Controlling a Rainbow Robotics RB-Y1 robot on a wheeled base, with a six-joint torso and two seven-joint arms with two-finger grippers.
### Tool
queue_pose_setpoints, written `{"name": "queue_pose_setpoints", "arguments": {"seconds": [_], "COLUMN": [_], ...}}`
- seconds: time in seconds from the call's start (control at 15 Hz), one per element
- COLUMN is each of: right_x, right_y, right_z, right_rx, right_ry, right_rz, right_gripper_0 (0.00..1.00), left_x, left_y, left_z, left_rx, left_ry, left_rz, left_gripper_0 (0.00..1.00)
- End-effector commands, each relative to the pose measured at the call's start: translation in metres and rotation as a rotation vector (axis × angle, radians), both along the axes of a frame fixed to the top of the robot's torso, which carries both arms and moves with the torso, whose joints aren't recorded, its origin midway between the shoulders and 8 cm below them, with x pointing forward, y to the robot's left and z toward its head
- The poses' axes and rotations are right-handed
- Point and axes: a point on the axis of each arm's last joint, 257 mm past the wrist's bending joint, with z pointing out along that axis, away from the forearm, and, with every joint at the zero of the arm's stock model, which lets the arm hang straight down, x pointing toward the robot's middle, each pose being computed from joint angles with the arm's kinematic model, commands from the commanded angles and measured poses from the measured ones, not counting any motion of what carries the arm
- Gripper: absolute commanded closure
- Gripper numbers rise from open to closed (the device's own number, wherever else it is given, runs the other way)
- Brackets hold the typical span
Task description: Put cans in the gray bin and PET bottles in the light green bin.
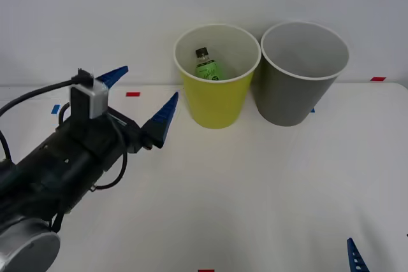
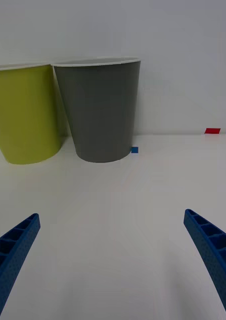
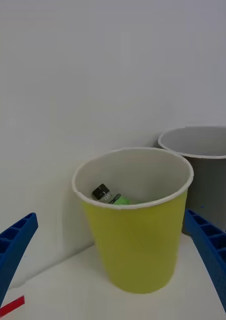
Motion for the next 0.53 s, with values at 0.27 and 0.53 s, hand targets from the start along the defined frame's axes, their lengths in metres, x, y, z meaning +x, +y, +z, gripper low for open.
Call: {"name": "queue_pose_setpoints", "arguments": {"seconds": [0.27, 0.53], "right_x": [0.0, 0.0], "right_y": [0.0, 0.0], "right_z": [0.0, 0.0], "right_rx": [0.0, 0.0], "right_ry": [0.0, 0.0], "right_rz": [0.0, 0.0], "right_gripper_0": [0.0, 0.0], "left_x": [-0.038, -0.057], "left_y": [0.028, 0.042], "left_z": [-0.045, -0.072], "left_rx": [-0.014, -0.012], "left_ry": [0.011, 0.05], "left_rz": [0.108, 0.153], "left_gripper_0": [0.0, 0.0]}}
